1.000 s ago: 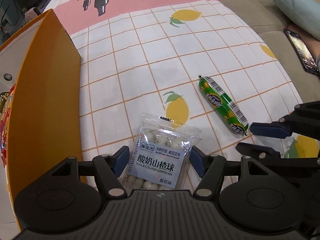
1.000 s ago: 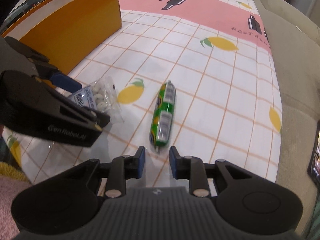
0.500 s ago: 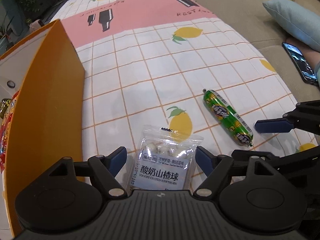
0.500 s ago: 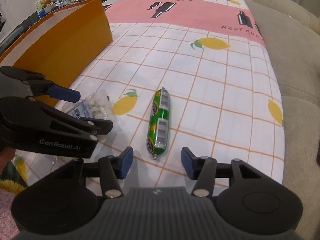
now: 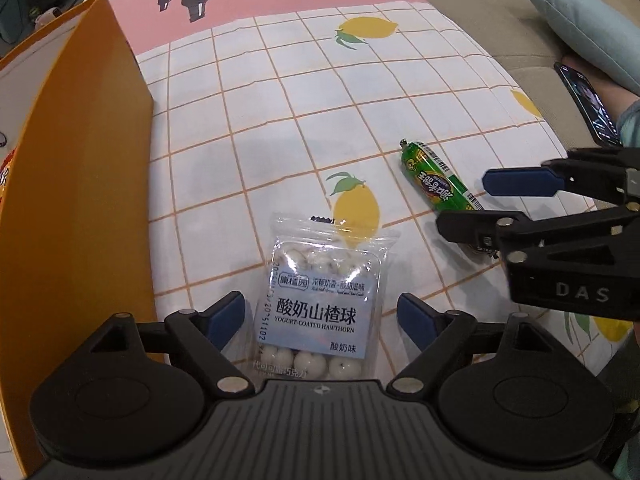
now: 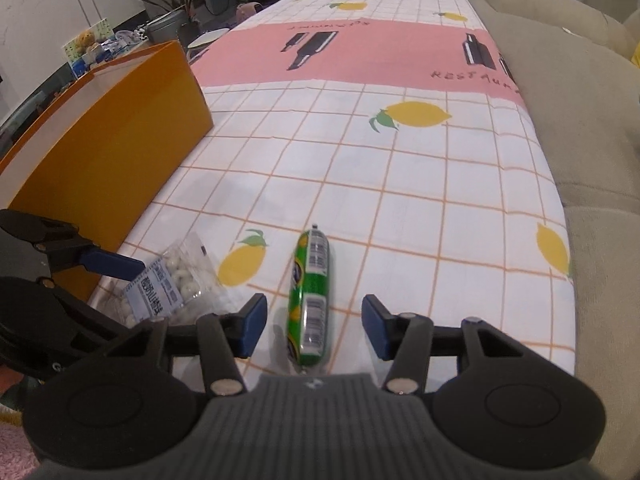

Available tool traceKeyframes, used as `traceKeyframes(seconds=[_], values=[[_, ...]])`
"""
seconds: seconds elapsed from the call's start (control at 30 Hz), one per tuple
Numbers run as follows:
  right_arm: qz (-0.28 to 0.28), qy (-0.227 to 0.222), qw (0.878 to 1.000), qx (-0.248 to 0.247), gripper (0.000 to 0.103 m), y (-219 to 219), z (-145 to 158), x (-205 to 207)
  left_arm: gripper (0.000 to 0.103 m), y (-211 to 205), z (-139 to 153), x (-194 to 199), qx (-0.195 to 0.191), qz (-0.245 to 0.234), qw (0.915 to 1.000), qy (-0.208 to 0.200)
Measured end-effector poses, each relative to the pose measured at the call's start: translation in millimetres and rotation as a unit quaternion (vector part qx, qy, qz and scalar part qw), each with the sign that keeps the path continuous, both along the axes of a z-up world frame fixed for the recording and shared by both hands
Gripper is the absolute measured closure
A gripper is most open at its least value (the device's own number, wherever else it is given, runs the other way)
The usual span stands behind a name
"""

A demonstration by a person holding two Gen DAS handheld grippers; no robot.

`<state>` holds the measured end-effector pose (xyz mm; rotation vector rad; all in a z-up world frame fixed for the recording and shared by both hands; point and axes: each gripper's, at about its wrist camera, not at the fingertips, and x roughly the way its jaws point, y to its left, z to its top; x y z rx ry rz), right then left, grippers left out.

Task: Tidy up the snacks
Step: 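Close the right tool on the green sausage stick while the left tool grasps the clear hawthorn-ball packet, then carry the sausage stick and hawthorn packet over the orange box and open both tools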

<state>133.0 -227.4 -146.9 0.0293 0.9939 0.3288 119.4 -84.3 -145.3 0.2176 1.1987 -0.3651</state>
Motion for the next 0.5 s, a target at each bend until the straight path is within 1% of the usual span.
traceKeyframes(seconds=[0.1, 0.13, 0.17, 0.27, 0.3, 0.33, 0.37, 0.4, 0.43, 0.5], values=[[0.003, -0.001, 1.000, -0.006, 0.053, 4.5, -3.1, 2.8, 0.005, -3.3, -1.3, -2.9, 0.012, -0.011, 0.9999, -0.003], [0.004, -0.001, 1.000, -0.007, 0.053, 5.7, -4.6, 4.5, 0.008, -4.8, -1.3, -3.6, 0.014, -0.015, 0.9998, -0.002], [0.004, 0.000, 1.000, -0.009, 0.053, 6.9, -6.2, 6.2, 0.009, -5.4, -0.8, -3.4, 0.011, -0.011, 0.9999, 0.003], [0.004, -0.006, 1.000, -0.017, 0.054, 10.3, -8.1, 10.0, 0.022, -4.6, 1.8, -3.3, 0.013, -0.004, 0.9999, 0.005], [0.006, -0.008, 1.000, -0.021, 0.056, 11.9, -8.1, 10.6, 0.029, -3.5, 2.9, -2.7, 0.013, 0.000, 0.9999, 0.004], [0.008, -0.010, 1.000, -0.025, 0.058, 13.1, -8.2, 10.8, 0.032, -1.9, 3.9, -2.0, 0.012, 0.006, 0.9999, 0.002], [0.011, -0.013, 0.999, -0.032, 0.062, 14.7, -8.3, 10.6, 0.033, -0.3, 4.4, -1.0, 0.009, 0.009, 0.9999, 0.004], [0.013, -0.017, 0.999, -0.041, 0.068, 16.2, -8.4, 10.1, 0.033, 0.6, 4.6, -0.9, 0.007, 0.011, 0.9999, 0.003], [0.015, -0.019, 0.998, -0.051, 0.071, 17.5, -8.4, 9.8, 0.034, 0.8, 4.9, -1.3, 0.007, 0.012, 0.9999, 0.001], [0.018, -0.023, 0.997, -0.066, 0.083, 18.9, -8.2, 8.9, 0.036, -0.1, 5.4, -2.6, 0.008, 0.015, 0.9998, -0.006]])
